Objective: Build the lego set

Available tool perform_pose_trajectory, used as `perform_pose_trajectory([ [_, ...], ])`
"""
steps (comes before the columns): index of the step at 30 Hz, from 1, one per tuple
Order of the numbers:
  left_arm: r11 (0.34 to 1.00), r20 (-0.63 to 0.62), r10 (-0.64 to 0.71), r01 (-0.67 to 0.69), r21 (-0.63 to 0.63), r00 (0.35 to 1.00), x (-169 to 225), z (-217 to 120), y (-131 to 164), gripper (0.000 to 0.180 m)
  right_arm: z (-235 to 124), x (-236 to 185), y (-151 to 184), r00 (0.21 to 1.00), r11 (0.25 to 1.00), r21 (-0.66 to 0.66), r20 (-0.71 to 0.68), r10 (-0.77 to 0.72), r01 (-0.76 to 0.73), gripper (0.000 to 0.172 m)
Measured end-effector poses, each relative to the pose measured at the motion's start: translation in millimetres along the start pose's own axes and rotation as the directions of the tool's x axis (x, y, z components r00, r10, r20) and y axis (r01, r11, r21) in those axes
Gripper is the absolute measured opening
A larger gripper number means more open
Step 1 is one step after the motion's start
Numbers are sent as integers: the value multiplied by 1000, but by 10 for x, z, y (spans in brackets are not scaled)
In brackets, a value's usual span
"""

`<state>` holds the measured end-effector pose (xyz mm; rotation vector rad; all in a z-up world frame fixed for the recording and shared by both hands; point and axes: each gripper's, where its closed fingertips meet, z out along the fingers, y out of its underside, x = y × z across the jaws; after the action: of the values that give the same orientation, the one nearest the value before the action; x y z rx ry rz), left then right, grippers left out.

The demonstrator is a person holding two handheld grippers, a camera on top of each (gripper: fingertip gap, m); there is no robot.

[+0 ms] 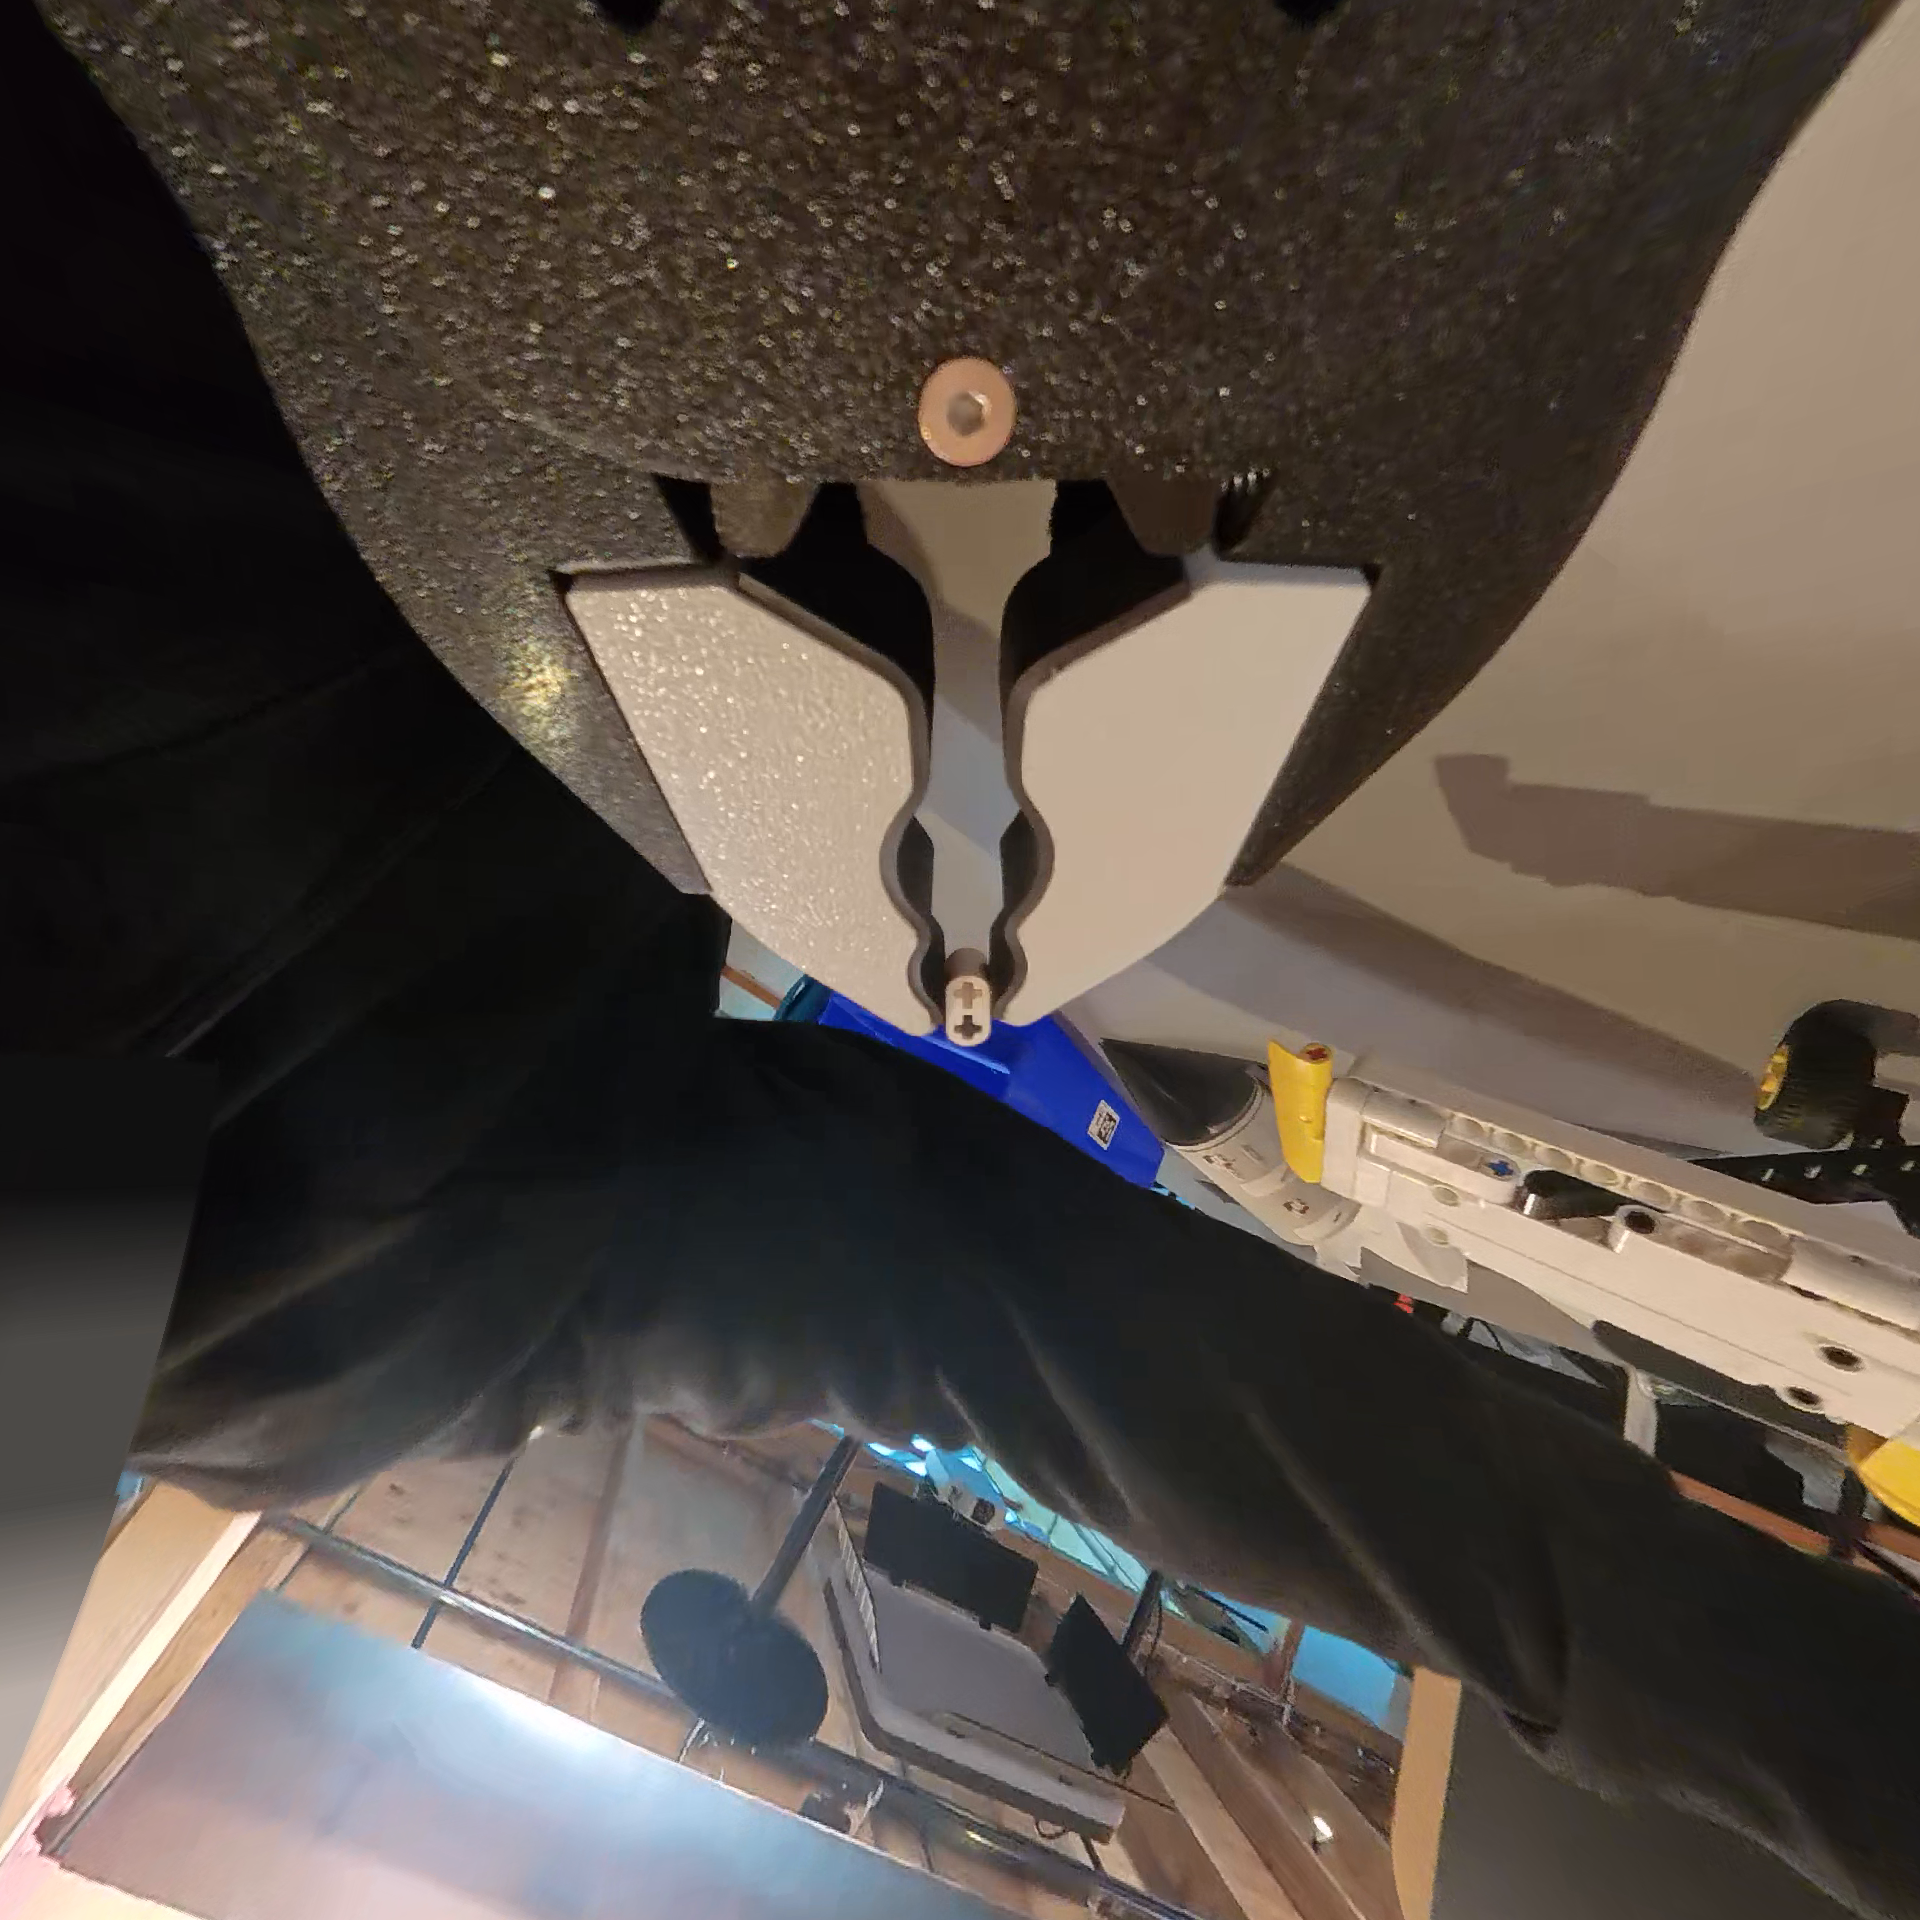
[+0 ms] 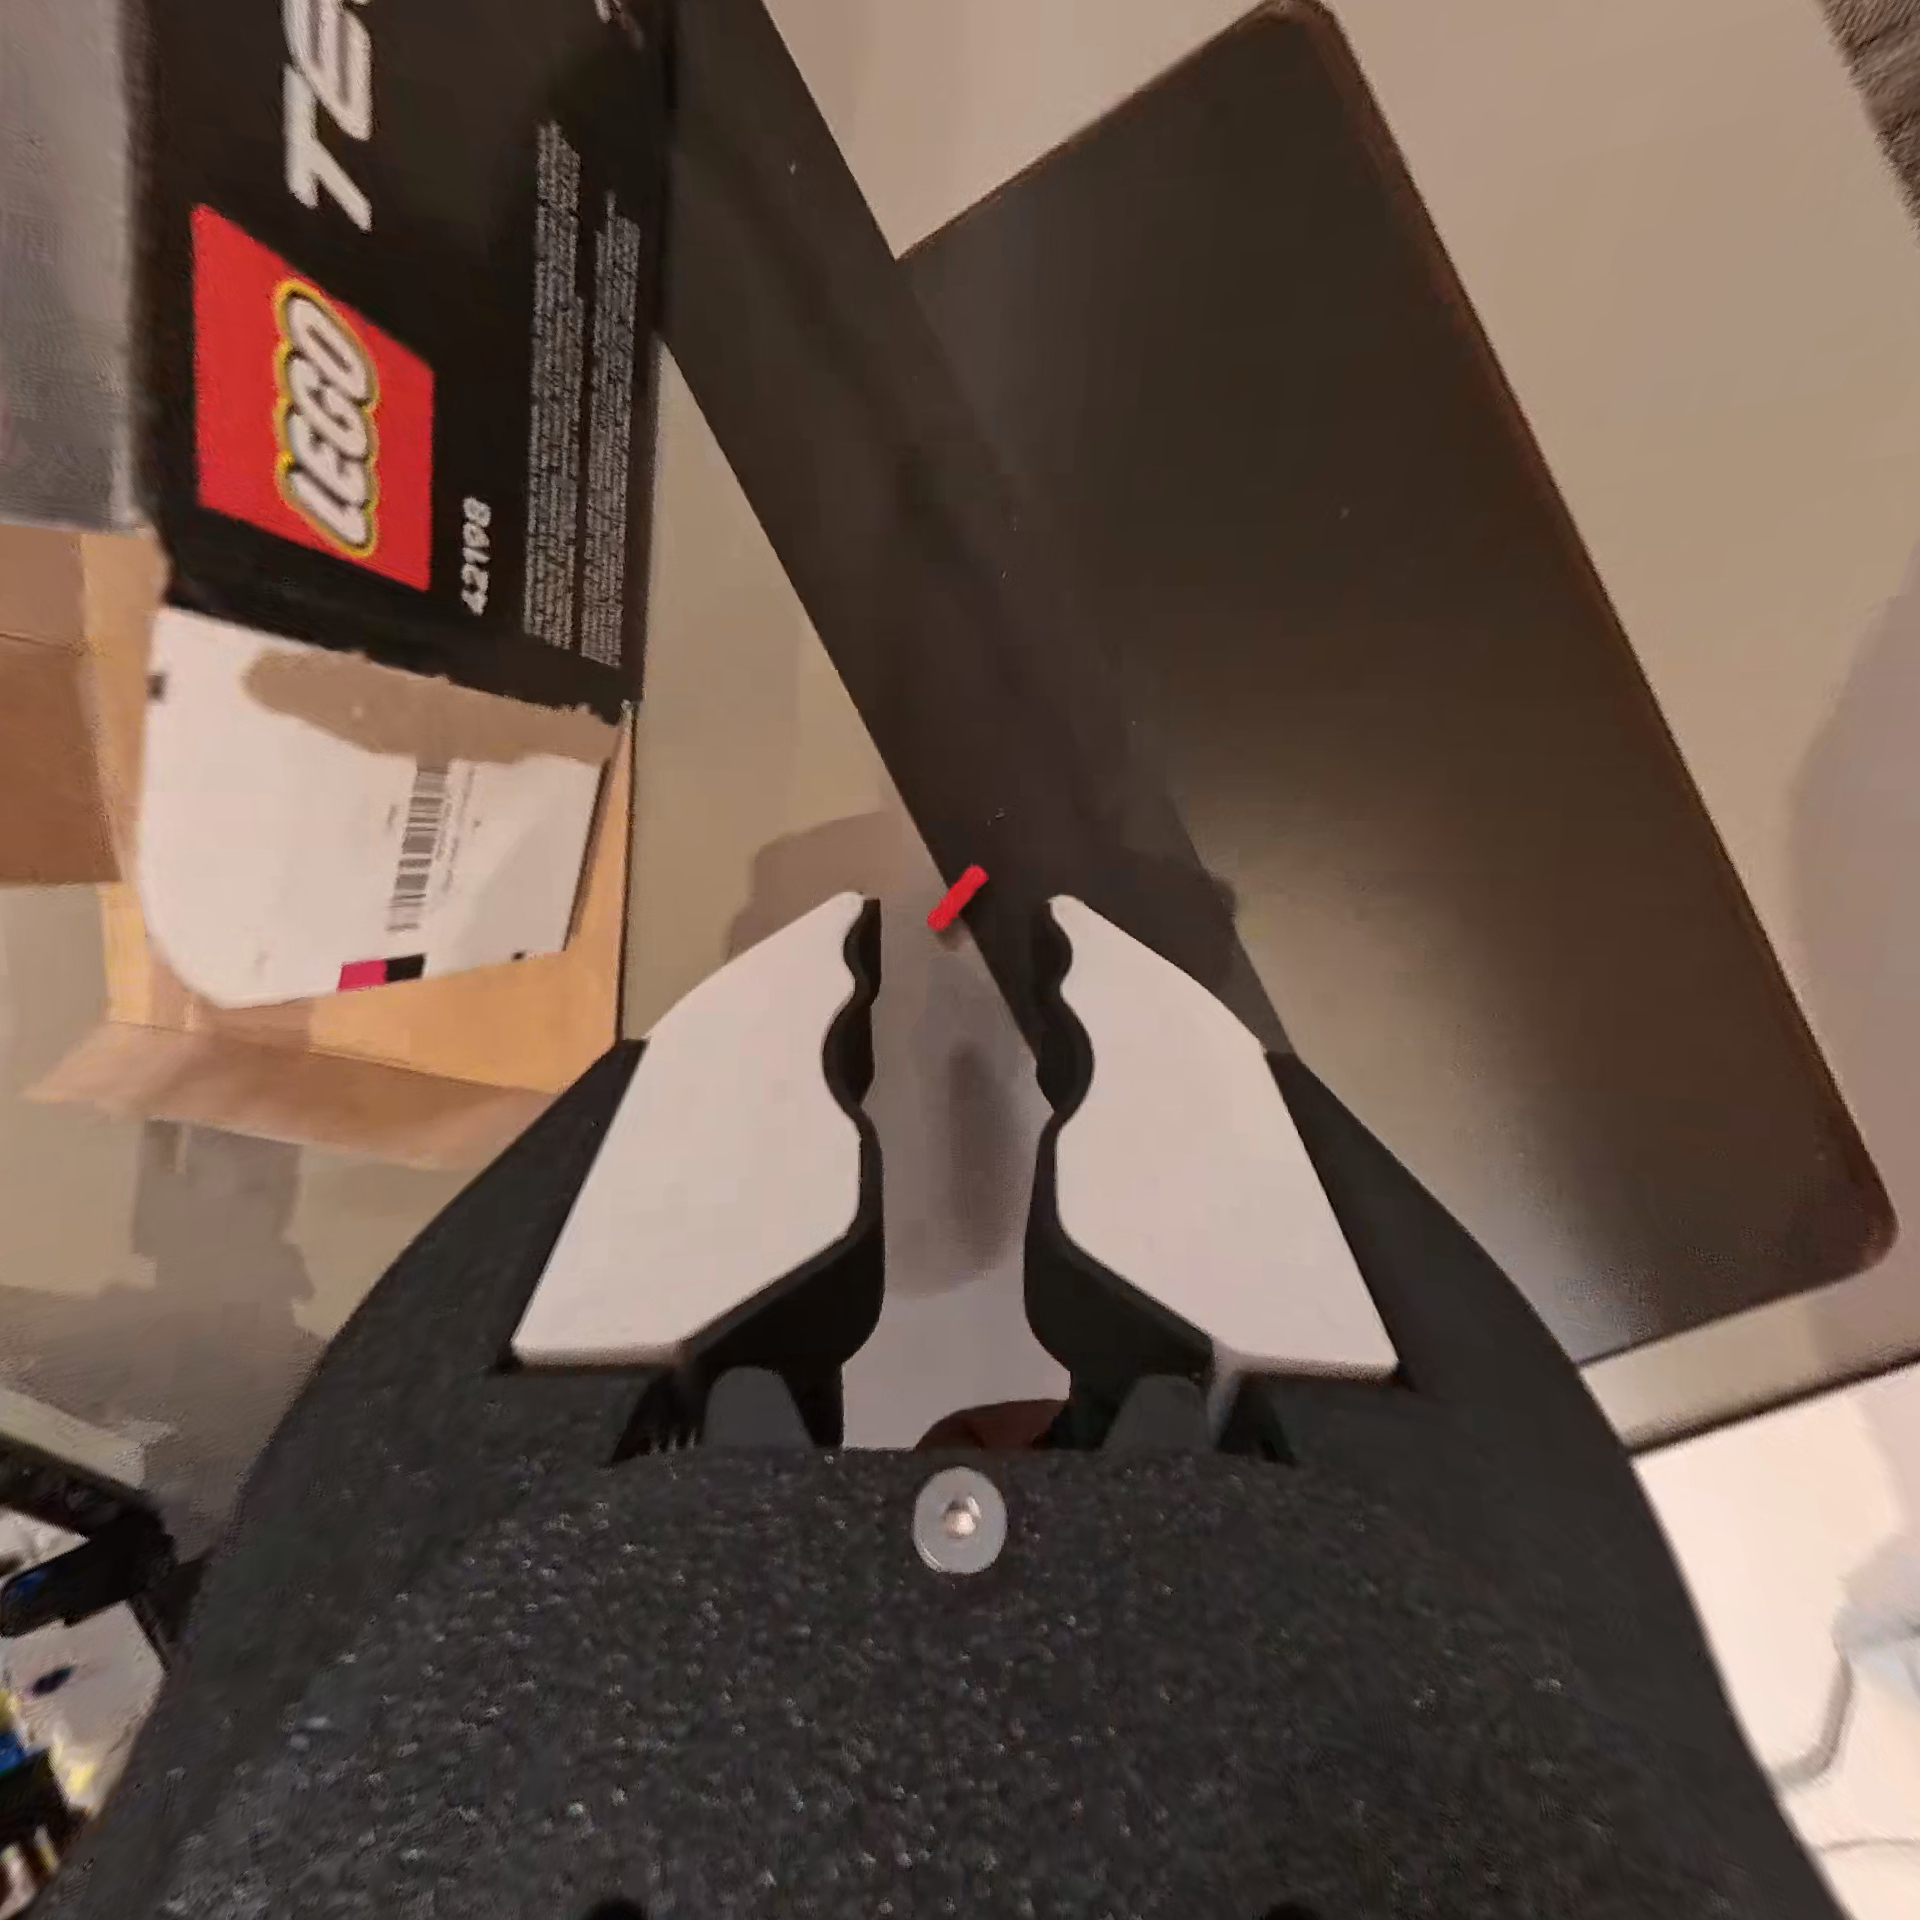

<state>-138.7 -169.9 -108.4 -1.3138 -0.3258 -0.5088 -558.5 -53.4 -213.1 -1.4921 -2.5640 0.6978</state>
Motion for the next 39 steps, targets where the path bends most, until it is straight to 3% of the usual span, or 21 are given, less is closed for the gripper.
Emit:
perform_pose_trajectory([
  [7,1000,-11,10,-10,2,1000,33,-11,6,7,170,65,65,995,993,-111,-88,-43,33,21],
  [11,1000,-6,13,-13,5,1000,29,-13,5,8,204,81,55,989,993,-105,-126,-76,63,14],
  [15,1000,0,5,-4,8,1000,14,-17,-1,7,160,80,111,987,993,-77,-128,-96,87,3],
  [19,1000,10,13,-13,-1,1000,10,-6,14,8,-266,-100,287,996,993,96,-66,-65,71,4],
  [22,999,22,29,-28,-38,999,7,40,60,7,-862,-326,693,998,963,262,-33,-56,63,4],
  [25,989,40,87,-81,-125,995,4,177,178,8,-1415,-575,1358,997,903,423,-43,-65,77,4],
  [30,948,-35,125,-130,-289,992,164,701,460,8,-2068,-1180,2431,986,672,738,57,-157,64,3],
  [33,915,-8,168,-159,-371,986,154,1116,595,8,-2292,-1360,2923,980,551,834,85,-181,30,3],
  [35,892,19,198,-172,-417,980,114,1390,683,8,-2264,-1371,3182,982,585,809,56,-181,61,3],
  [39,817,89,306,-213,-536,948,-157,1816,874,8,-2097,-1291,3651,974,747,635,-40,-221,196,3],
])
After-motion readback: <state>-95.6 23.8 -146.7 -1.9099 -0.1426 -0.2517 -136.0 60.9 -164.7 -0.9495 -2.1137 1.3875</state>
